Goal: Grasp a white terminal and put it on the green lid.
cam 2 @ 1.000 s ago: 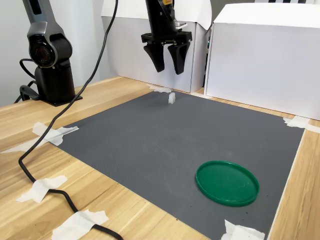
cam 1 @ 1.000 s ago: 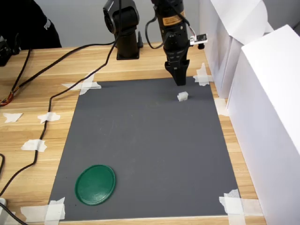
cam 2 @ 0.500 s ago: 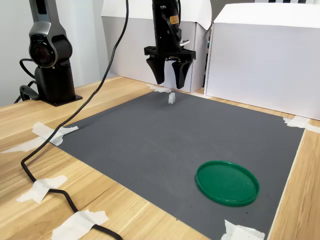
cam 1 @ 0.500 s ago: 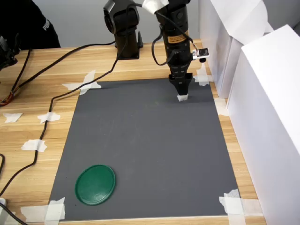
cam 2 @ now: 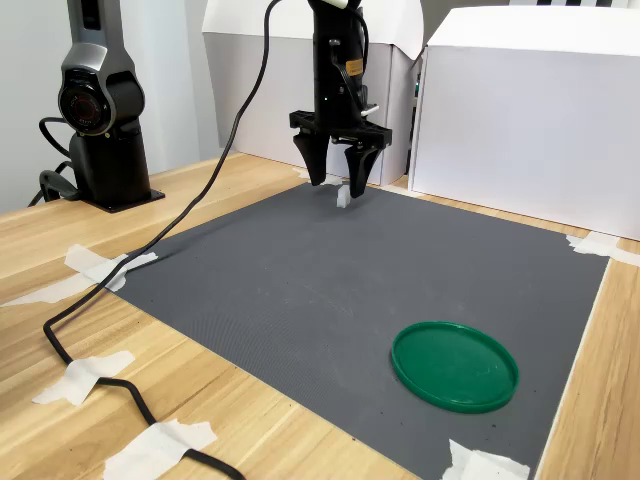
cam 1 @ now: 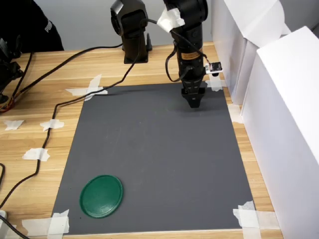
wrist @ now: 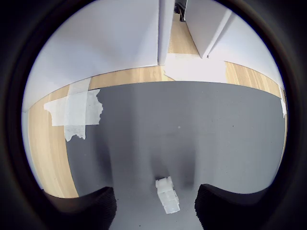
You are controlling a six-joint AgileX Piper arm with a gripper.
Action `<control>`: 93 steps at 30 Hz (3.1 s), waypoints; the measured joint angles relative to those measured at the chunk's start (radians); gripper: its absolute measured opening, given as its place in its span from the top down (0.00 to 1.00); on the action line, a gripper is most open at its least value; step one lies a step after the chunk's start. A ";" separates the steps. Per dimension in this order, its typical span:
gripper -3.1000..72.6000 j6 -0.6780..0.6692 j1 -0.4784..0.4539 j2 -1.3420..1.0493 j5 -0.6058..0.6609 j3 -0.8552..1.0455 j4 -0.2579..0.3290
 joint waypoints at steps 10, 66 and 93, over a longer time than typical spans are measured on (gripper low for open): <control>0.16 0.026 0.000 0.017 -0.009 0.000 -0.007; 0.84 0.155 -0.327 -0.022 0.231 -0.358 0.001; 0.84 0.251 -0.670 0.340 0.162 -0.714 -0.059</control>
